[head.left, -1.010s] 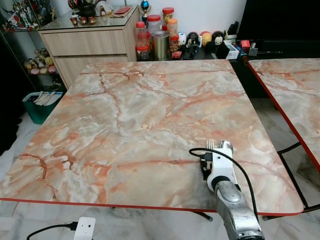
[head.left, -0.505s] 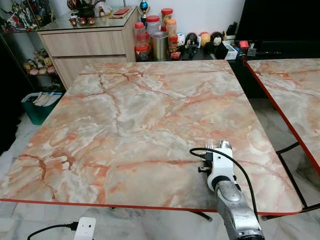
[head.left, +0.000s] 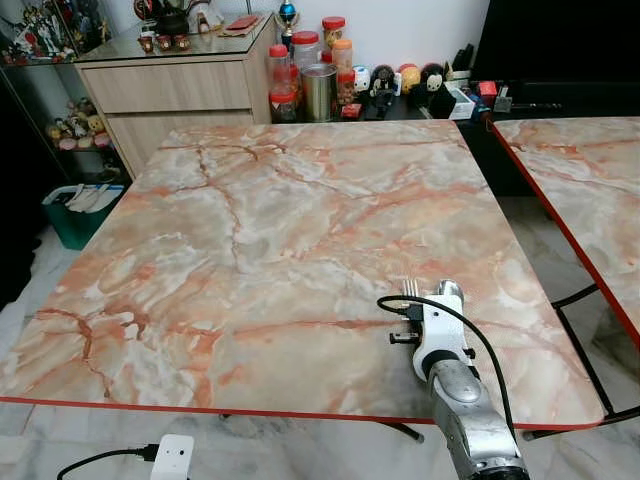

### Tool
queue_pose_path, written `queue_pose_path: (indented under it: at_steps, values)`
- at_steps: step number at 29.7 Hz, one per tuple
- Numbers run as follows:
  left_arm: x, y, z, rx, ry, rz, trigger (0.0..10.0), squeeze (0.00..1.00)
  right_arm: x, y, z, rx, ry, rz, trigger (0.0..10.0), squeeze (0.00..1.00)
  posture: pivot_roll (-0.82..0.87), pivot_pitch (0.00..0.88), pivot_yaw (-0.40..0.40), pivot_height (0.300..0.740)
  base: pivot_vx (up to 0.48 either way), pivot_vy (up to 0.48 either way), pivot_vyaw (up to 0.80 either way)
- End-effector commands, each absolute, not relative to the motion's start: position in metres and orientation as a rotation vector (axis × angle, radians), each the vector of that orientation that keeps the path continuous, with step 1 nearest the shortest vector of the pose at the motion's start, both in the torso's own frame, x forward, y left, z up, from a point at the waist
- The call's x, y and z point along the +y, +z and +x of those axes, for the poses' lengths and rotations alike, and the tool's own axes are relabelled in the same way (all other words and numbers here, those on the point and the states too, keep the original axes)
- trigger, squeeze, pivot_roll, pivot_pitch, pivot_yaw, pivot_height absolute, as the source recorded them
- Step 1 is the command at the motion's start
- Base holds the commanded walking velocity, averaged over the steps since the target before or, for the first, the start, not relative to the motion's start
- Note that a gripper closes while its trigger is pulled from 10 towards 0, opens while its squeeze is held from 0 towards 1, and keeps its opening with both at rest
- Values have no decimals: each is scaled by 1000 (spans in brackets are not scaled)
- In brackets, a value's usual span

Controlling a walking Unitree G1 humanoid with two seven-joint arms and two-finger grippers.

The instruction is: Setting the table

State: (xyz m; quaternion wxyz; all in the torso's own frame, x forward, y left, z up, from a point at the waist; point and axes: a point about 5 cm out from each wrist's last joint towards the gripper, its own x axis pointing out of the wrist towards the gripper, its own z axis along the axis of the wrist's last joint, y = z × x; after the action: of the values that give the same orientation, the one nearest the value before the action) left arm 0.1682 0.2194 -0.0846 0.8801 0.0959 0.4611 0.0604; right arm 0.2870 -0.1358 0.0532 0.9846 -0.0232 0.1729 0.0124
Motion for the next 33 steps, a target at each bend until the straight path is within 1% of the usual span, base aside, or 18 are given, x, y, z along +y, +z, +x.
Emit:
queue_pose_path:
  at_steps: [1, 3, 6, 9, 21, 27, 33]
  values:
    - [223, -85, 167, 975, 134, 201, 10000, 0, -122, 74, 293, 226, 89, -36, 10000, 0, -55, 0, 49, 740, 0, 0, 0]
    - [222, -85, 167, 970, 137, 196, 10000, 0, -116, 88, 296, 147, 122, -50, 10000, 0, -56, 0, 48, 740, 0, 0, 0]
    - [221, -85, 168, 964, 143, 187, 10000, 0, -111, 101, 299, 73, 142, -28, 10000, 0, -54, 0, 45, 740, 0, 0, 0]
    - [221, -85, 168, 960, 151, 181, 10000, 0, -109, 109, 300, 12, 160, -49, 10000, 0, -53, 0, 38, 740, 0, 0, 0]
    - [223, -85, 164, 962, 177, 178, 10000, 0, -110, 120, 308, -47, 164, -34, 10000, 0, -50, 0, 29, 740, 0, 0, 0]
    - [224, -85, 164, 960, 186, 179, 10000, 0, -112, 122, 311, -57, 163, -40, 10000, 0, -50, 0, 22, 740, 0, -269, 0]
    - [222, -84, 168, 951, 187, 179, 10000, 0, -113, 138, 318, -122, 155, -21, 10000, 0, -56, 0, 20, 740, 0, -367, 0]
